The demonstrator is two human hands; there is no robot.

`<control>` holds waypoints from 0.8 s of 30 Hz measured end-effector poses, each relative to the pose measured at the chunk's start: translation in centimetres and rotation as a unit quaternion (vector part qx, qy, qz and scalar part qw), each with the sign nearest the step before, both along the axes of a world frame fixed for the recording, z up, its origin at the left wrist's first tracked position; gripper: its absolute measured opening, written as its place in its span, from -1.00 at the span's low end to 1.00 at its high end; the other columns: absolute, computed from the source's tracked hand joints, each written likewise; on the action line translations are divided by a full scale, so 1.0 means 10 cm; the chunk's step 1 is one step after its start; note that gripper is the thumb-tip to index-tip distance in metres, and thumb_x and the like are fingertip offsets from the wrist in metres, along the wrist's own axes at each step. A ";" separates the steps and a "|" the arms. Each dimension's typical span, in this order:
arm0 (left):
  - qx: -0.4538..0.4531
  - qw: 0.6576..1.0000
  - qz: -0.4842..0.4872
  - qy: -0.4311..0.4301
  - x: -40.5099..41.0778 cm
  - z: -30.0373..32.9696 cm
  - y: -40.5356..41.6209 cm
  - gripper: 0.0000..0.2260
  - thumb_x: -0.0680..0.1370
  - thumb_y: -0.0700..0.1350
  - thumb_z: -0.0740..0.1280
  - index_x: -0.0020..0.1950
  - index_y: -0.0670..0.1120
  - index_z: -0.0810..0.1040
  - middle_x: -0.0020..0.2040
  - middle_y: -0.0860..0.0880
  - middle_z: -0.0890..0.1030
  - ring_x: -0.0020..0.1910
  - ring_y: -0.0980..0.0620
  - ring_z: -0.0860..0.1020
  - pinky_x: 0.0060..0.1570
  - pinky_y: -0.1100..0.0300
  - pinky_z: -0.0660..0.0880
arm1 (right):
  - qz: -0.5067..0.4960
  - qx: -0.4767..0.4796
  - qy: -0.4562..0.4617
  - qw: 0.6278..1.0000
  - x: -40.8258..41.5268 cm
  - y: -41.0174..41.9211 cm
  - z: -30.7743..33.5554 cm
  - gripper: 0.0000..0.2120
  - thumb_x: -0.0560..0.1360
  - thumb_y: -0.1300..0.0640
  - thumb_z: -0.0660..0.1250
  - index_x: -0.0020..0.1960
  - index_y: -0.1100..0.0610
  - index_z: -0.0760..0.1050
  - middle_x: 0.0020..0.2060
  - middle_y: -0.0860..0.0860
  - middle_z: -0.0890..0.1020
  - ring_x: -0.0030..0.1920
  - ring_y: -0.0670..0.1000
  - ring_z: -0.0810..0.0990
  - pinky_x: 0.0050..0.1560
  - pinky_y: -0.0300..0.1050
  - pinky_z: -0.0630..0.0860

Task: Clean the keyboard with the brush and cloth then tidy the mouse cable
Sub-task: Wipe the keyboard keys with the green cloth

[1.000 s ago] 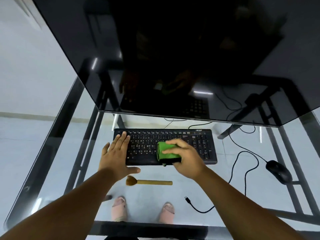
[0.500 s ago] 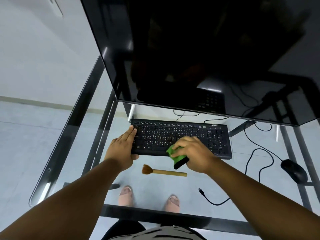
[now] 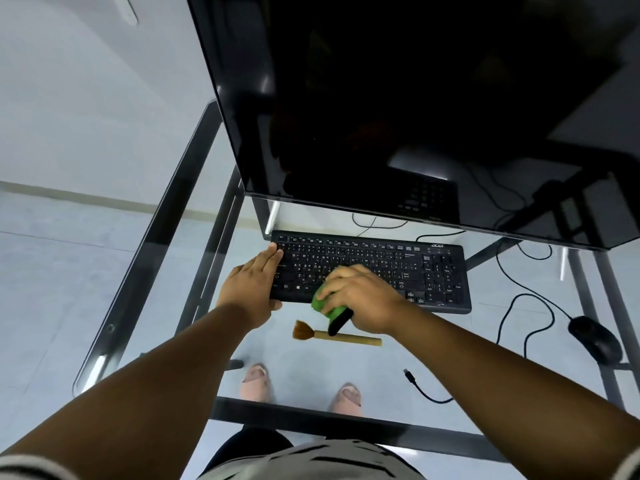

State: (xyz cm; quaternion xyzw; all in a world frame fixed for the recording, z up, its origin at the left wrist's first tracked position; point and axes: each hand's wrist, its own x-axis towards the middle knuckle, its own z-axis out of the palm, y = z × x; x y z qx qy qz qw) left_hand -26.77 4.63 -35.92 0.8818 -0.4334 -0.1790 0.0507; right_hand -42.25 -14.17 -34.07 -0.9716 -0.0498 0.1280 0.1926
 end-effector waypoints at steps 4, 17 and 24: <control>-0.004 0.999 0.008 0.037 0.01 -0.01 0.02 -0.15 0.48 -0.08 0.41 0.59 0.01 -0.08 0.60 0.09 -0.08 0.49 -0.02 0.23 0.44 0.05 0.24 | 0.006 -0.021 0.019 1.000 -0.08 -0.12 0.05 -0.49 0.34 0.37 0.36 0.15 -0.09 0.64 0.23 -0.20 0.57 0.30 -0.01 0.37 0.27 0.03 0.29; 0.054 0.997 -0.047 0.022 0.07 -0.07 0.32 -0.29 0.64 -0.07 0.16 0.55 0.01 -0.34 0.55 0.09 -0.32 0.54 0.14 -0.23 0.46 0.15 0.04 | 0.054 -0.009 -0.030 0.998 0.42 0.39 0.06 -0.54 0.34 0.37 0.35 0.12 -0.05 0.63 0.23 -0.18 0.58 0.29 0.02 0.38 0.28 0.02 0.29; 0.058 0.998 -0.030 0.016 0.01 -0.07 0.29 -0.28 0.63 -0.13 0.15 0.55 -0.01 -0.34 0.54 0.08 -0.34 0.54 0.12 -0.22 0.46 0.13 0.06 | -0.031 0.013 0.038 0.999 0.02 -0.13 0.08 -0.46 0.30 0.44 0.35 0.09 -0.08 0.65 0.20 -0.21 0.58 0.28 -0.05 0.37 0.32 0.04 0.28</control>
